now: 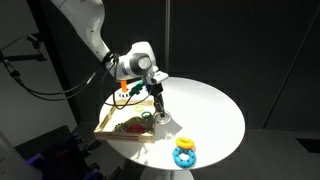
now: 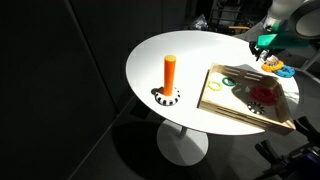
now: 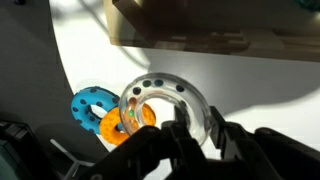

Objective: Remove the clear ring from the box and place it on the table.

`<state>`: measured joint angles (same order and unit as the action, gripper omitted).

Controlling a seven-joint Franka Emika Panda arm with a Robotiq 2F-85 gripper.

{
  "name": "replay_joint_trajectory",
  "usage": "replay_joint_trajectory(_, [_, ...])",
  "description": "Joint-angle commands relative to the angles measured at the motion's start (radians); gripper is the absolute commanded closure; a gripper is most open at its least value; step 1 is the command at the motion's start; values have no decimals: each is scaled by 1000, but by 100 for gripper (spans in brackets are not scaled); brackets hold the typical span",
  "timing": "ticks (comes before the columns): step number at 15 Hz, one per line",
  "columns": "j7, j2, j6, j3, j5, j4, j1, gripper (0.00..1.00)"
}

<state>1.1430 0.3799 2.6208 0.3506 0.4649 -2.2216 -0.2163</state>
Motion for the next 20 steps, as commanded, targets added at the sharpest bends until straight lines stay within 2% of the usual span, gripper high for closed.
replay_joint_trajectory(1, [57, 34, -34, 3, 55, 24, 10, 91])
replay_joint_trajectory(10, [138, 119, -50, 19, 135, 39, 2, 91])
replay_joint_trajectory(16, [153, 135, -51, 5, 154, 37, 7, 90])
replay_joint_trajectory(17, [153, 136, -51, 4, 153, 35, 6, 80])
replay_joint_trajectory(18, [150, 137, -50, 1, 148, 33, 8, 58])
replay_joint_trajectory(19, [150, 139, -51, 0, 148, 32, 7, 47])
replay_joint_trajectory(20, [148, 140, -52, -2, 147, 32, 7, 40])
